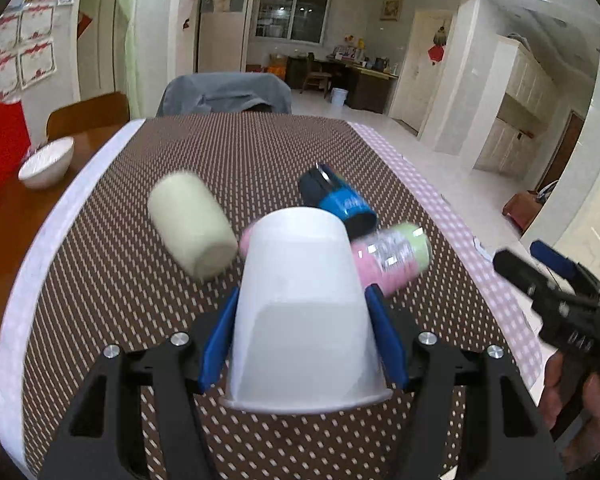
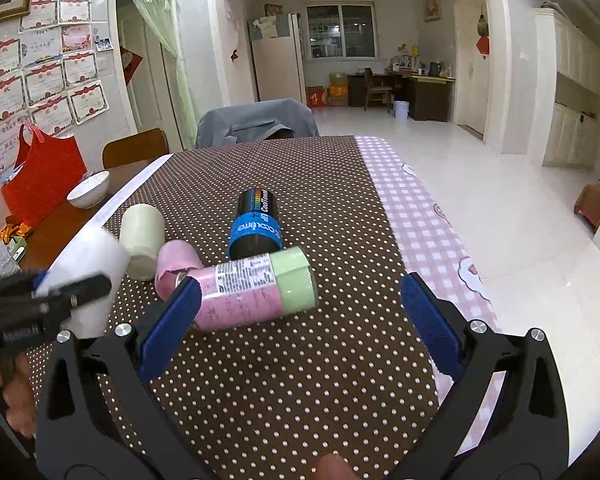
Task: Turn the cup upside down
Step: 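Lift the white cup with the left tool and rotate it rim down, then lower the white cup rim down onto the table and open the left tool, then move the right tool toward the upside-down white cup, then grasp the white cup with the right tool and lift it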
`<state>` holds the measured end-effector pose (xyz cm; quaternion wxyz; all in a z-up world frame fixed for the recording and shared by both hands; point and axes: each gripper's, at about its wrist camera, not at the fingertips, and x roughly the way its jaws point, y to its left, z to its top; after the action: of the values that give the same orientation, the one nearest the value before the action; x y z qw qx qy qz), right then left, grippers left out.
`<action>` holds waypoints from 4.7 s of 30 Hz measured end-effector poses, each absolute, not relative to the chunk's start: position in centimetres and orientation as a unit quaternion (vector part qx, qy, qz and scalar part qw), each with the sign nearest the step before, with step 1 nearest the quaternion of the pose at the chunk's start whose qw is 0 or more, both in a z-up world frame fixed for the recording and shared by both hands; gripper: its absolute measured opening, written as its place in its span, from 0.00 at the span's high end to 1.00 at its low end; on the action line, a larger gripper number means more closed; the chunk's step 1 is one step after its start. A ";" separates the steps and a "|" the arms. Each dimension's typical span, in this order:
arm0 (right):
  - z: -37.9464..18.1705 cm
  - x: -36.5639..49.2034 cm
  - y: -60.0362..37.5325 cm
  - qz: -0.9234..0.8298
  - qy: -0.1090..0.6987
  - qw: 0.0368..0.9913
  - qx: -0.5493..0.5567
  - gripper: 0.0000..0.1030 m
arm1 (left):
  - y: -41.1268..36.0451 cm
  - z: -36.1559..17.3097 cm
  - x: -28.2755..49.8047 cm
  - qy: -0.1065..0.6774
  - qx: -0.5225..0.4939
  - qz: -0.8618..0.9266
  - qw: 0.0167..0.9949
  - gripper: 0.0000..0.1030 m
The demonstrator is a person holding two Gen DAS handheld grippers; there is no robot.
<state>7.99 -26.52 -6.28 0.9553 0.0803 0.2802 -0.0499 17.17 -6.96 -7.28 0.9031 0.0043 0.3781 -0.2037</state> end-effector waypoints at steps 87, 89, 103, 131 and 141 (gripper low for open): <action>-8.0 8.5 -17.8 0.101 0.407 0.899 0.123 0.05 | 3.7 -6.4 6.3 0.251 -0.023 -0.044 0.967 0.12; -8.6 9.1 -17.7 0.111 0.427 0.886 0.139 0.06 | 3.8 -6.6 6.4 0.252 -0.025 -0.045 0.966 0.12; -12.5 13.6 -17.0 0.116 0.542 0.808 0.199 0.08 | 5.3 -8.1 7.3 0.265 -0.042 -0.046 0.962 0.12; -13.9 15.8 -17.1 0.134 0.582 0.774 0.211 0.40 | 5.9 -8.6 7.7 0.275 -0.058 -0.054 0.958 0.12; -10.6 14.1 -18.8 0.150 0.498 0.821 0.234 0.40 | 5.1 -8.1 7.2 0.271 -0.056 -0.060 0.959 0.12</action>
<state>14.14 -18.81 -10.57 0.8214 0.2338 0.4981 0.1503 7.23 5.10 -8.13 0.9591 -0.0556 0.2708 -0.0603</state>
